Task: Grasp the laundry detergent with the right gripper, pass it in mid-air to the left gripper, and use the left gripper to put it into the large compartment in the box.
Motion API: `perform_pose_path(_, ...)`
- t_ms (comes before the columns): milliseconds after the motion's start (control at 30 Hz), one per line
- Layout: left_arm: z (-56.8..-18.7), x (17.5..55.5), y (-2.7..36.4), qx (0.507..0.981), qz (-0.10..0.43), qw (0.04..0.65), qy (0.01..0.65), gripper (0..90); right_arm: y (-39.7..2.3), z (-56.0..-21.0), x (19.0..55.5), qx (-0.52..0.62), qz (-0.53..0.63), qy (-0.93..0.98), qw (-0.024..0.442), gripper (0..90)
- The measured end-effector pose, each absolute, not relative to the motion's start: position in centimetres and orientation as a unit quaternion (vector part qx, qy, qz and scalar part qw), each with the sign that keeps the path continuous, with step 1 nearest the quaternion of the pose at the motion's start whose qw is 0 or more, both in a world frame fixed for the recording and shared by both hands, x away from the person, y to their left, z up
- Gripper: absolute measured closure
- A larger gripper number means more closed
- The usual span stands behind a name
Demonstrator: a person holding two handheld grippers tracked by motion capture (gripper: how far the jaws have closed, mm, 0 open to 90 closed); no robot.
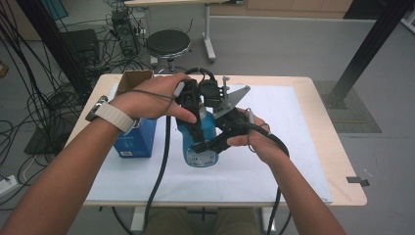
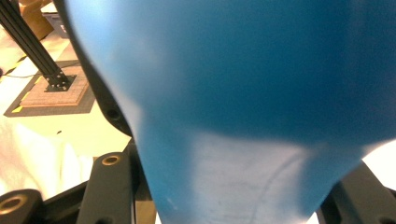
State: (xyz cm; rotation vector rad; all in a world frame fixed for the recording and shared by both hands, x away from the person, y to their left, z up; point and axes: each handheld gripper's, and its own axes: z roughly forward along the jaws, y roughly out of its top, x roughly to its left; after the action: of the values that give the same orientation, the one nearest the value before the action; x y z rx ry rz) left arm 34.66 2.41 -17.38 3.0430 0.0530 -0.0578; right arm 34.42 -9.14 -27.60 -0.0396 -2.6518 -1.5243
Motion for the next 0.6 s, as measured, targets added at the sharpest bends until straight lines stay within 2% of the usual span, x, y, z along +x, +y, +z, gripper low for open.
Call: perform_pose_path(600, -17.38, 34.61, 2.65, 0.998, -0.020, 0.050, 0.022, 37.9, -8.95, -27.63, 34.38, -0.011, -0.499, -0.865, 0.042, 43.4)
